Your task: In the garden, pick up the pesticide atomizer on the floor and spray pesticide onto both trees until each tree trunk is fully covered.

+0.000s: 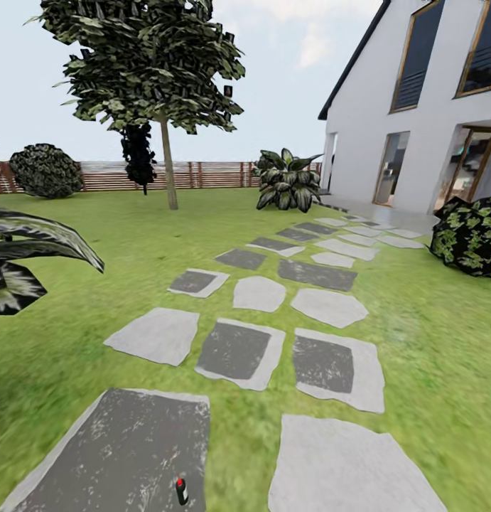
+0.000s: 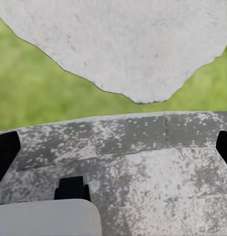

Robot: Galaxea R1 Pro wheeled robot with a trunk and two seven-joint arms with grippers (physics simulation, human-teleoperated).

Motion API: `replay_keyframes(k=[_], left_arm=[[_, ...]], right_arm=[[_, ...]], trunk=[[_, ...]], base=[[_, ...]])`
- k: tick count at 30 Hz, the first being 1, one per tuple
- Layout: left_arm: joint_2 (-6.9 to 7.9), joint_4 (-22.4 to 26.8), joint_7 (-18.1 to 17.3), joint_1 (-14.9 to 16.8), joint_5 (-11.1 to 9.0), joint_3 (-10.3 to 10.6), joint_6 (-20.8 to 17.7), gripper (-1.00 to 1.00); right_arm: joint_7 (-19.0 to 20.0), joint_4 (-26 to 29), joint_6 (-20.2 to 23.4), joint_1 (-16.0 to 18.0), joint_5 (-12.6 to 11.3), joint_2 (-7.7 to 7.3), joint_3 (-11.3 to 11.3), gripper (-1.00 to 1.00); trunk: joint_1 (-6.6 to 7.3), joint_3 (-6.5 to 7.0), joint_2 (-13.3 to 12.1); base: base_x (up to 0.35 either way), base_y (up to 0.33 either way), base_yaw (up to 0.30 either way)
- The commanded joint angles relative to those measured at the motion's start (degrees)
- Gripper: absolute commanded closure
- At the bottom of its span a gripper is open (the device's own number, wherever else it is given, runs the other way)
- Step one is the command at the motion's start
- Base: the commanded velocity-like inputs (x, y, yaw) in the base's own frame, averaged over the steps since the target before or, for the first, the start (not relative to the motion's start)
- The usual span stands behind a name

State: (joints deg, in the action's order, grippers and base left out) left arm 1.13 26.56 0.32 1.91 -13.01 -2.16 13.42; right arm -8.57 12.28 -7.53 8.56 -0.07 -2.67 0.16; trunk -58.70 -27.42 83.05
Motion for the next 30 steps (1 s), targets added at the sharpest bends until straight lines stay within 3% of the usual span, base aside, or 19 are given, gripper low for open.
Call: replay_keyframes(k=[1, 17, 30], left_arm=[[0.01, 0.0, 0.0, 0.0, -0.4, 0.1, 0.2, -1.00], [0.01, 0.0, 0.0, 0.0, -0.3, 0.2, 0.2, -1.00], [0.01, 0.0, 0.0, 0.0, -0.3, 0.2, 0.2, -1.00]], right_arm=[[-0.1, -0.1, -0.2, 0.0, 0.0, 0.00, 0.0, -1.00], [-0.1, -0.1, -0.2, 0.0, 0.0, 0.03, 0.0, -1.00], [-0.1, -0.1, -0.2, 0.0, 0.0, 0.03, 0.1, -1.00]], trunk=[[-0.03, -0.09, 0.0], [-0.03, -0.22, 0.0], [-0.03, -0.22, 0.0]], base=[[0.326, 0.076, -0.256], [0.346, -0.006, -0.072], [0.311, -0.156, -0.001]])
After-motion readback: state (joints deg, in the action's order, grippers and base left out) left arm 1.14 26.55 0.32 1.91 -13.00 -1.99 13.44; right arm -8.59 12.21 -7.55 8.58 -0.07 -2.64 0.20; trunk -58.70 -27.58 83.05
